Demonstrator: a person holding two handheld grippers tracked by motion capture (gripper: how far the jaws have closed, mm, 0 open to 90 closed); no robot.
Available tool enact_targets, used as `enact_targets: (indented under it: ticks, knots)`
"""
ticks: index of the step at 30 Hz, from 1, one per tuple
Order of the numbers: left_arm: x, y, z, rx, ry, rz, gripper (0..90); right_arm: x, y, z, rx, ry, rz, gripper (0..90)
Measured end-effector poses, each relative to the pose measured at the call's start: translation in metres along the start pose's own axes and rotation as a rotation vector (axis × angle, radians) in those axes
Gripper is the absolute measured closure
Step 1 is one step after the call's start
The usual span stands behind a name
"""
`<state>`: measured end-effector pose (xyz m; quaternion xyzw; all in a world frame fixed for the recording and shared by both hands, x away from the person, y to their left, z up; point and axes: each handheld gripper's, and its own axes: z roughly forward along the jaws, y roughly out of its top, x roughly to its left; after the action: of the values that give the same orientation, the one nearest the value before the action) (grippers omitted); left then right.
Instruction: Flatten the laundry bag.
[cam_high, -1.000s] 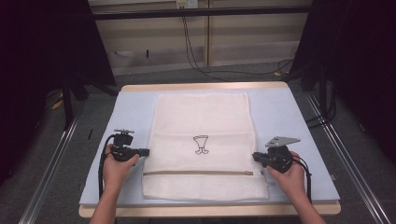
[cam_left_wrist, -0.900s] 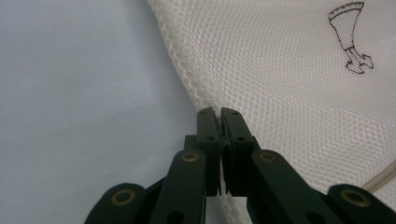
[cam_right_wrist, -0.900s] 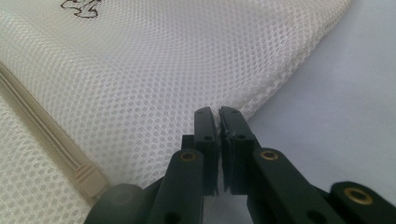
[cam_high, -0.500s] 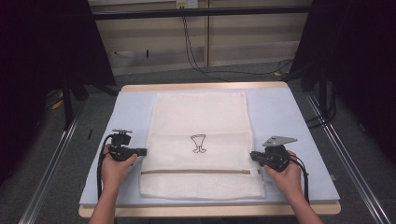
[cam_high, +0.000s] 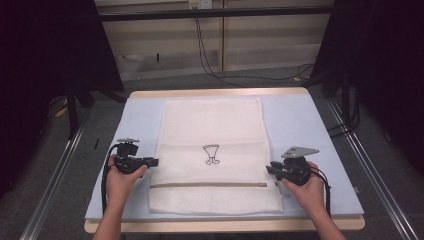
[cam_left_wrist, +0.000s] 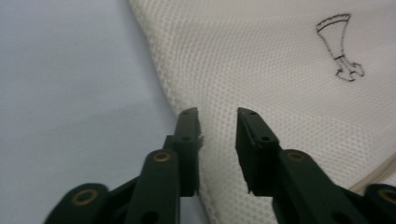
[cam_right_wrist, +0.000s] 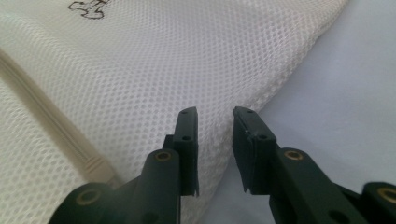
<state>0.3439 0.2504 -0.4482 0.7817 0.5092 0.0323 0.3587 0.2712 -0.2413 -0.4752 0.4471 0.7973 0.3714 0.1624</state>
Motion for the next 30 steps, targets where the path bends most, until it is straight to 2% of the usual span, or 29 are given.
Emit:
enact_targets:
  ticks: [2,4,8,11,12,13,14,15,16,17,19,20,22,25,27,28,30]
  knots:
    - [-0.006,0.001,0.001,-0.016,-0.004,0.003,60.2,0.002,-0.001,-0.005,-0.007,-0.006,-0.014,70.2]
    - [-0.01,0.002,0.002,-0.015,-0.014,0.026,53.4,0.002,-0.003,-0.01,-0.019,0.002,-0.015,69.5]
    - [-0.02,0.004,0.003,-0.038,-0.024,0.047,44.0,0.002,-0.005,-0.019,-0.063,0.002,-0.027,72.8]
    - [-0.027,0.005,0.003,-0.031,-0.02,0.086,37.3,0.003,-0.007,-0.024,-0.088,0.012,-0.048,79.9]
    - [-0.031,0.006,0.004,-0.025,-0.004,0.118,34.7,0.004,-0.008,-0.025,-0.097,0.011,-0.049,81.7]
    - [-0.031,0.006,0.004,-0.025,-0.004,0.118,32.2,0.005,-0.008,-0.026,-0.101,0.017,-0.055,83.5]
    - [-0.039,0.006,0.007,-0.038,-0.001,0.146,29.7,0.005,-0.009,-0.026,-0.098,0.038,-0.061,83.8]
    - [-0.042,0.006,0.008,-0.032,-0.003,0.166,28.0,0.006,-0.008,-0.026,-0.095,0.048,-0.072,83.8]
    - [-0.045,0.006,0.01,-0.046,0.011,0.172,26.6,0.006,-0.009,-0.027,-0.096,0.039,-0.086,83.7]
    - [-0.047,0.007,0.01,-0.021,0.013,0.199,25.2,0.007,-0.009,-0.028,-0.1,0.036,-0.09,83.3]
    - [-0.049,0.008,0.013,-0.026,-0.012,0.21,22.1,0.006,-0.01,-0.029,-0.107,0.045,-0.081,83.2]
    - [-0.05,0.007,0.016,-0.045,-0.031,0.22,22.0,0.005,-0.01,-0.03,-0.112,0.046,-0.086,83.0]
    - [-0.052,0.007,0.018,-0.042,-0.034,0.228,21.5,0.005,-0.01,-0.03,-0.107,0.058,-0.083,82.3]
    - [-0.054,0.007,0.02,-0.063,-0.034,0.234,21.5,0.005,-0.011,-0.031,-0.092,0.041,-0.083,82.1]
    - [-0.055,0.008,0.02,-0.077,-0.033,0.235,20.0,0.006,-0.012,-0.031,-0.096,0.052,-0.09,82.4]
    - [-0.055,0.008,0.02,-0.084,-0.04,0.225,19.0,0.008,-0.012,-0.031,-0.101,0.05,-0.087,83.1]
    - [-0.055,0.008,0.018,-0.059,-0.043,0.198,17.1,0.009,-0.011,-0.032,-0.103,0.055,-0.072,85.6]
